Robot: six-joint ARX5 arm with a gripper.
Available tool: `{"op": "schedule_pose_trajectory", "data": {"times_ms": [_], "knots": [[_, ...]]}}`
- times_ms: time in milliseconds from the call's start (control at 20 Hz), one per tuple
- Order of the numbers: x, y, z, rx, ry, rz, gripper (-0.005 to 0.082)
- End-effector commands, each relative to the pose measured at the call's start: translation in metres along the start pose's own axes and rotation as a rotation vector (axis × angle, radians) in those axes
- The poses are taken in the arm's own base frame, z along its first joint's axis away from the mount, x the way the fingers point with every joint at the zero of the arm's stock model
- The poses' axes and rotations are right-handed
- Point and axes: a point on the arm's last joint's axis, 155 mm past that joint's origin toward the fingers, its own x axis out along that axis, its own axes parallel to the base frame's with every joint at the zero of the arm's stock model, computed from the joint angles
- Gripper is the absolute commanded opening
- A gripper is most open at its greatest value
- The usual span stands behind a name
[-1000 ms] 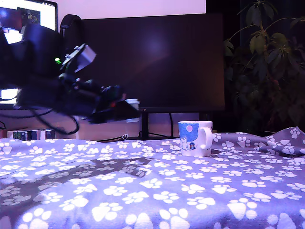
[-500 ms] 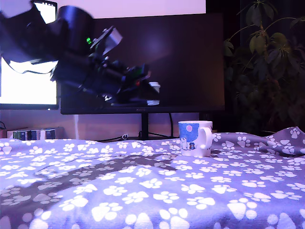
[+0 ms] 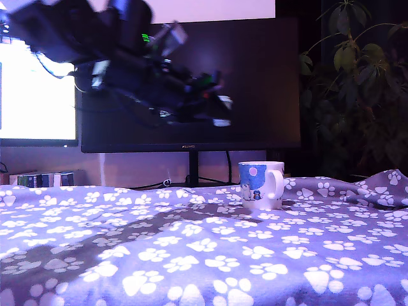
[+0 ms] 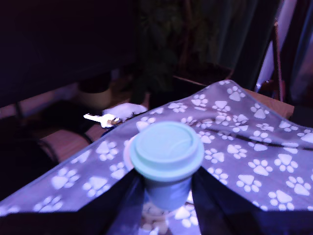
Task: Pick up the coffee capsules on the table and drop them inside the coffee cup
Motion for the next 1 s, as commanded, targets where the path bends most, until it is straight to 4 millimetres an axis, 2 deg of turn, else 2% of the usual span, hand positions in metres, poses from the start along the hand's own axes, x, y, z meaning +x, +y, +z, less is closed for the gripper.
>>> {"op": "schedule_pose_trajectory", "data": {"times_ms": [0,300,550,950], "knots": [[0.013,0.000,-0.016,0.001,0.042,-0.003,0.0139],[0.038,0.005,-0.013,-0.001,0.101,0.005,0.0140],[0.057,0.015,-0.024,-0.029,0.189,0.022,0.0140],[0.085,0.007,-0.050,-0.043,0.287,0.003,0.0140]]}}
